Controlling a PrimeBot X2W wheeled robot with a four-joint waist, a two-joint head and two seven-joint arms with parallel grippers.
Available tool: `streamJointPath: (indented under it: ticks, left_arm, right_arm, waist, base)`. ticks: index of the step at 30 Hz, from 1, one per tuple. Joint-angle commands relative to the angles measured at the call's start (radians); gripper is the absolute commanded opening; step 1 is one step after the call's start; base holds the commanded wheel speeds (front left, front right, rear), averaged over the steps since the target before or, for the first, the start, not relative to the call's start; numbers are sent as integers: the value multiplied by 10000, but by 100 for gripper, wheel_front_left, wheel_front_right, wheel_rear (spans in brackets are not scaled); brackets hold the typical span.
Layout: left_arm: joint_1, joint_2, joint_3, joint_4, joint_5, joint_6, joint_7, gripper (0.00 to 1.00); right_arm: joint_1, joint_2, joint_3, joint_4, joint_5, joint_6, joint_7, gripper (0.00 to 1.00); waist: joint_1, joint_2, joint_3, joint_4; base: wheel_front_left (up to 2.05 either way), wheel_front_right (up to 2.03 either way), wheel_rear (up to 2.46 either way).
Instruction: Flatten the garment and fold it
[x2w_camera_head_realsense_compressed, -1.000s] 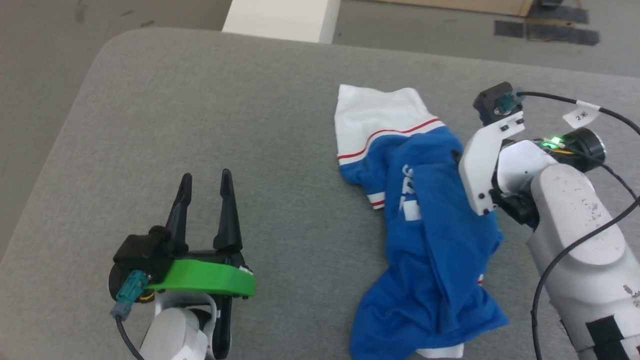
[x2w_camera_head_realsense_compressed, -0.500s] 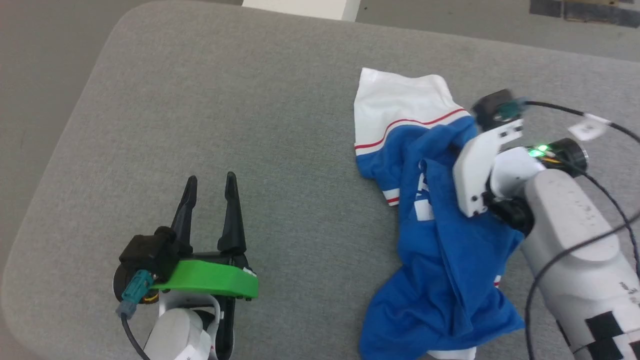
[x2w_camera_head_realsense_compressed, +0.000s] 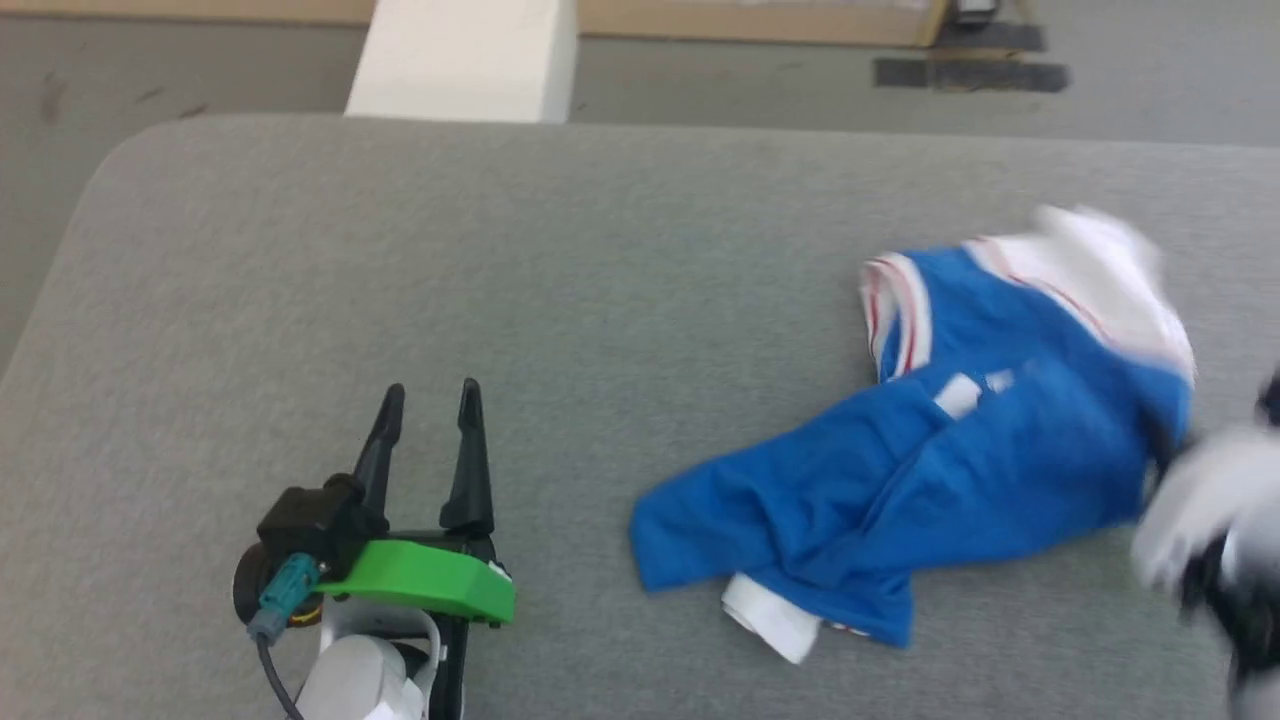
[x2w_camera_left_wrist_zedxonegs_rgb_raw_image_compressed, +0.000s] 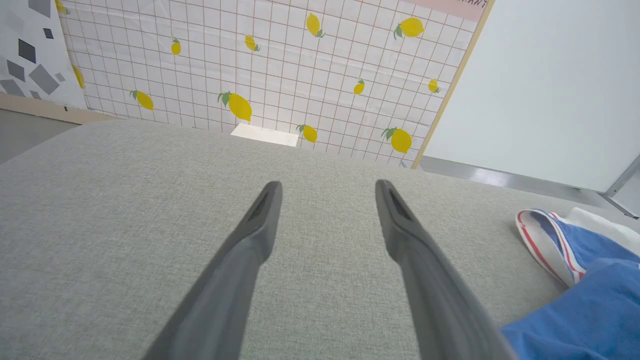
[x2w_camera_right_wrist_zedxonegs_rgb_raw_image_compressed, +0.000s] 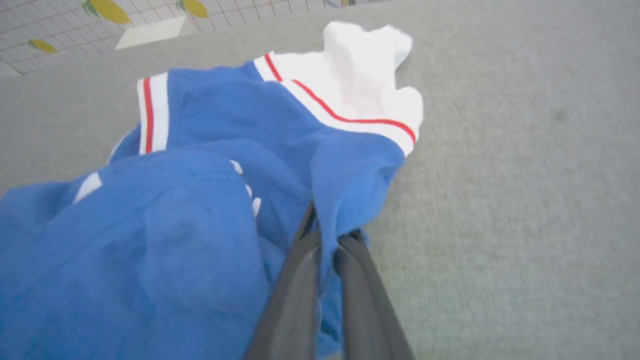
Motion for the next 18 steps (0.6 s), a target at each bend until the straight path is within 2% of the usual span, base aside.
streamJointPath:
  ticks: [1, 4, 5, 6, 9, 13, 17, 18]
  left_arm:
    - [74, -23, -19, 91, -12, -71, -41, 100]
    - [37, -23, -116, 359, -122, -133, -41, 100]
    - [44, -23, -152, 450, -157, -148, -41, 100]
    - [57, -23, -187, 568, -192, -160, -41, 100]
    - [77, -24, -323, 888, -420, -199, 32, 100]
    - [-173, -24, -563, 1273, -1360, -81, 891, 100]
    - [-917, -24, -1168, 1784, -2056, 62, 2846, 100]
    - [-1115, -24, -1380, 2030, -2376, 216, 3774, 100]
  right_arm:
    - [655, 426, -104, -328, 49, -13, 372, 0]
    - [1811, 1049, -298, -1034, 168, -13, 1004, 0]
    - [1985, 1193, -344, -1223, 256, -13, 1012, 21]
    - [2121, 1349, -444, -1434, 384, -13, 909, 100]
    - [2214, 1584, -1031, -1875, 676, -13, 278, 100]
    - [2206, 1661, -1988, -2203, 557, -13, -563, 100]
    - [2250, 1669, -2473, -2278, 384, -13, -730, 100]
    - [2249, 1669, -2508, -2293, 315, -13, -718, 100]
  waist:
    - [0, -1, -451, -489]
    - [0, -1, -542, -610]
    - [0, -1, -564, -644]
    - [0, -1, -615, -694]
    - [0, -1, -739, -759]
    - [0, -1, -891, -809]
    - [0, -1, -890, -859]
    - [0, -1, -880, -910]
  base:
    - [0, 0, 0]
    - [0, 0, 0]
    - [0, 0, 0]
    - [0, 0, 0]
    - [0, 0, 0]
    - [0, 0, 0]
    - [0, 0, 0]
    - [0, 0, 0]
